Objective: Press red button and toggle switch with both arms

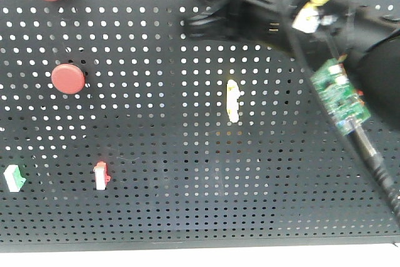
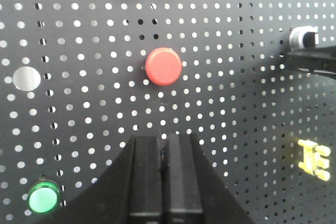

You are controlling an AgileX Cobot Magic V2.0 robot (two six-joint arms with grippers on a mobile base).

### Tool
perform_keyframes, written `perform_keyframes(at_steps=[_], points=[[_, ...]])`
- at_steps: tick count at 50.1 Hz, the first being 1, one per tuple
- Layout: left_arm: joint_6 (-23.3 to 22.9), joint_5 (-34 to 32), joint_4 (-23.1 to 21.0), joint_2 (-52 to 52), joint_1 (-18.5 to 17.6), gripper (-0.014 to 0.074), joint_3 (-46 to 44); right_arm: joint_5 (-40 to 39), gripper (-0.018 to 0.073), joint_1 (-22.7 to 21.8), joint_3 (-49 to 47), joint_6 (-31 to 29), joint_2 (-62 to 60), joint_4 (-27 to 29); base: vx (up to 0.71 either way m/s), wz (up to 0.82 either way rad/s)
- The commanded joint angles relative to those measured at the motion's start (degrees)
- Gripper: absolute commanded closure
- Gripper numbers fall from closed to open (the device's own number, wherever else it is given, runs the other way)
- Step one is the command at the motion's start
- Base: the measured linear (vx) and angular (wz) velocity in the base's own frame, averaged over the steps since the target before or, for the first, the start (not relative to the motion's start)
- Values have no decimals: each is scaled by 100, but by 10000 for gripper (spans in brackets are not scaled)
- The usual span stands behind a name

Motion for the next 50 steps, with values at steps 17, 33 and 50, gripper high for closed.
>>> perform_keyframes(at_steps=[17, 33, 50], points=[[-7, -490, -54, -16, -17, 595, -136, -91, 562, -449, -212, 33, -692, -29, 0, 0], [-7, -477, -54, -16, -17, 595, -136, 1412, 562, -431, -212, 51, -1254, 259, 0, 0], [-7, -471, -54, -16, -17, 595, -136, 1783, 562, -431, -212, -79, -1592, 237, 0, 0]])
